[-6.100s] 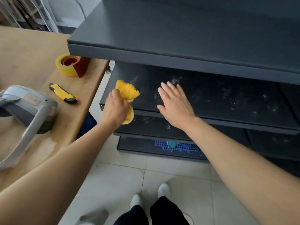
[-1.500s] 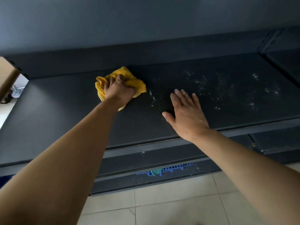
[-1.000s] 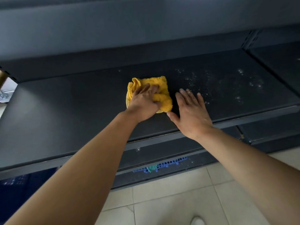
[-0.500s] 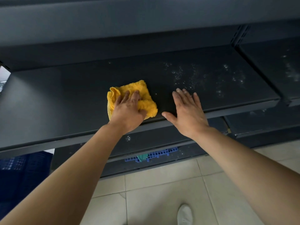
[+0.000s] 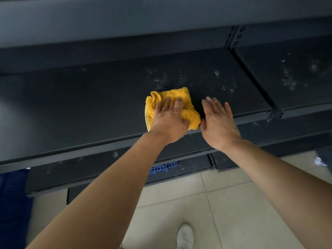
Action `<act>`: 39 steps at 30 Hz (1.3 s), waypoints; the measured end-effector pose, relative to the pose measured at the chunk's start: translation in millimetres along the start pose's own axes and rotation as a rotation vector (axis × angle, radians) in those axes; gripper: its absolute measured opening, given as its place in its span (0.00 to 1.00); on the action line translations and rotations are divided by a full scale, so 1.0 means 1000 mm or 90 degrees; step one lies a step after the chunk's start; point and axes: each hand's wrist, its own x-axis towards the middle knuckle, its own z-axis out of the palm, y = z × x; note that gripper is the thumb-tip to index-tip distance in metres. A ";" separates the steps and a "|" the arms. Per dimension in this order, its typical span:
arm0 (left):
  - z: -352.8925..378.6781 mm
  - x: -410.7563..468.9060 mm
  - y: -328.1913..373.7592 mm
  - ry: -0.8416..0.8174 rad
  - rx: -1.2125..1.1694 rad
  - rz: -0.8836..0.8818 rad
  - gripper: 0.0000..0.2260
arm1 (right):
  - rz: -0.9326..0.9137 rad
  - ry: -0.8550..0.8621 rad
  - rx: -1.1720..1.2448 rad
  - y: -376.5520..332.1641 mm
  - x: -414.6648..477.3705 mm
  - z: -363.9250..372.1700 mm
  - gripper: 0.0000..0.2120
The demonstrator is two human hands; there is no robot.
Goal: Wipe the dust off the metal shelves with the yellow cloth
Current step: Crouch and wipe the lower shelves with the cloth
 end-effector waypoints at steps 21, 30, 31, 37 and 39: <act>-0.044 -0.020 -0.138 0.145 -0.019 -0.207 0.30 | -0.120 -0.003 -0.018 -0.097 0.038 0.013 0.31; -0.063 -0.017 -0.183 0.187 -0.027 -0.214 0.27 | -0.137 0.004 -0.006 -0.138 0.050 0.026 0.33; -0.066 -0.015 -0.192 0.192 -0.021 -0.226 0.27 | -0.134 0.004 -0.006 -0.139 0.052 0.026 0.32; -0.089 0.011 -0.228 0.194 -0.054 -0.344 0.28 | -0.127 0.005 -0.010 -0.144 0.059 0.025 0.32; -0.093 0.021 -0.227 0.182 -0.080 -0.367 0.27 | -0.128 0.008 -0.005 -0.142 0.060 0.025 0.32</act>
